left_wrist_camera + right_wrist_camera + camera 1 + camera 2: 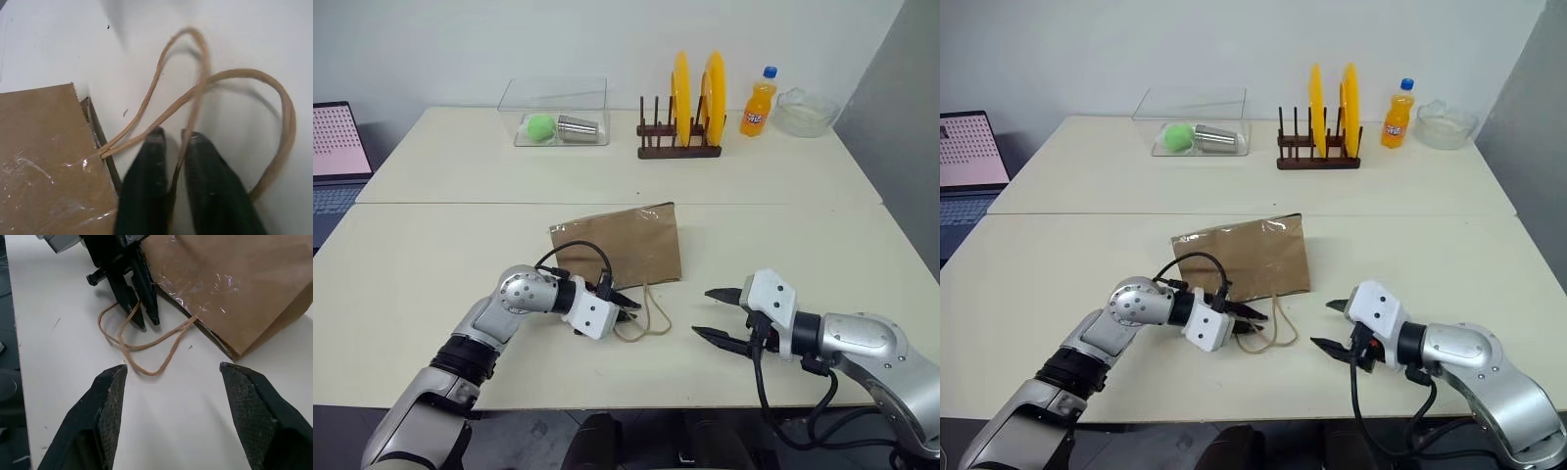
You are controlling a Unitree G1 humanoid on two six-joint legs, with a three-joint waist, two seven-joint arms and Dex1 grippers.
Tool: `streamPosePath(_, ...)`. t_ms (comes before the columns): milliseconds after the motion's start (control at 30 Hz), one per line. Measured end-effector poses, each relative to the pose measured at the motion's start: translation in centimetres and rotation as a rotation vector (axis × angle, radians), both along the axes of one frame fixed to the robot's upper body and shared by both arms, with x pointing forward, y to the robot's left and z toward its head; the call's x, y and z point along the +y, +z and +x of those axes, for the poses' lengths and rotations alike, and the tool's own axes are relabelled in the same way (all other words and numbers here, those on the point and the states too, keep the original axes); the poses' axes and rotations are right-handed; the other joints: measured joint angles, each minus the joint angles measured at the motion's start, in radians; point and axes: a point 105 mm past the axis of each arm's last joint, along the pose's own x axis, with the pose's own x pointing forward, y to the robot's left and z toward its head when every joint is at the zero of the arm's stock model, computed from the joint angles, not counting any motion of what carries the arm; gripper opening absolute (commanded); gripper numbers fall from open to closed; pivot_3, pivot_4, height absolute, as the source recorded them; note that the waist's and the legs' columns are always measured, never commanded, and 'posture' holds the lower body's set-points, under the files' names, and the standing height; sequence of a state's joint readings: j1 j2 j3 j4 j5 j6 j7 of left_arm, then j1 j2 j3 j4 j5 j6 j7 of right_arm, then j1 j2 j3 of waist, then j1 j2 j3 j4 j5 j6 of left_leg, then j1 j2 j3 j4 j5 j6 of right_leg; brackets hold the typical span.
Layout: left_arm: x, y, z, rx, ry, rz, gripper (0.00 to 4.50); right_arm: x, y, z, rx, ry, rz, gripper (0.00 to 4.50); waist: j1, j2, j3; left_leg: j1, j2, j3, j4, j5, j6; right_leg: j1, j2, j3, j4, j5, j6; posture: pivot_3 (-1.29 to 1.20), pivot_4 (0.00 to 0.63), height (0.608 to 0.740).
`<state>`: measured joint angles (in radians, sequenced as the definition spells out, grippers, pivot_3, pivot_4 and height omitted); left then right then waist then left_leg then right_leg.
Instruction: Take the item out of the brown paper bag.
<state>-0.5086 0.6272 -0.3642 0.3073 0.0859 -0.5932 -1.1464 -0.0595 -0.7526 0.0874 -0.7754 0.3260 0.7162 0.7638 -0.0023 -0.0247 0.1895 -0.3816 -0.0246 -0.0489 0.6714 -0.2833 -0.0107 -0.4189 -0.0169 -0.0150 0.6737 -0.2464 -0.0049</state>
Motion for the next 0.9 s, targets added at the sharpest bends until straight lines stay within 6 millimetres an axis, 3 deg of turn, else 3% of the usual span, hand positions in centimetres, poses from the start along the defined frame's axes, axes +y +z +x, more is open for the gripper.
streamPosePath(100,-0.2,1.3,0.8,0.044,0.072,-0.078,0.01,0.3,-0.7,-0.1,-0.047,0.06,-0.058,3.19,-0.001,0.0,0.0,0.0,0.0,0.0,0.0,0.0,0.0,0.0,0.0,0.0,0.0,0.0,0.0,0.0,0.15,0.74)
streamPosePath(300,0.1,6.6,4.0,0.035,0.22,-0.255,0.01,1.8,-1.7,-0.2,-0.148,0.241,-0.141,3.19,-0.002,0.0,0.0,0.0,0.0,0.0,0.003,0.0,0.0,0.001,0.001,0.0,0.0,0.0,0.0,0.0,0.15,0.74)
streamPosePath(400,0.2,8.4,4.7,0.04,0.265,-0.316,0.01,3.7,-1.4,0.7,-0.247,0.328,-0.133,3.19,-0.008,0.0,0.0,0.0,0.001,0.0,0.005,0.0,0.0,0.001,0.002,0.001,0.002,0.0,0.0,0.0,0.15,0.74)
streamPosePath(533,0.1,8.7,4.9,0.053,0.275,-0.328,0.01,7.2,-0.1,2.6,-0.456,0.407,-0.117,3.19,-0.012,0.0,0.0,0.0,0.001,-0.001,0.005,0.0,0.0,0.0,0.002,0.001,0.004,0.0,0.0,0.0,0.15,0.74)
streamPosePath(767,0.2,8.7,4.9,0.053,0.277,-0.326,0.01,8.5,-0.8,4.3,-0.564,0.398,-0.133,3.19,-0.002,0.0,0.0,-0.001,0.0,0.0,0.005,0.0,-0.001,-0.001,0.001,0.001,0.005,0.003,-0.004,0.0,0.15,0.74)
streamPosePath(900,0.3,8.7,4.9,0.052,0.28,-0.325,0.0,8.8,-1.4,4.9,-0.569,0.377,-0.133,2.2,-0.002,0.0,0.0,0.0,0.0,0.0,0.005,0.0,0.0,-0.001,0.001,0.001,0.005,0.003,-0.004,0.0,0.15,0.74)
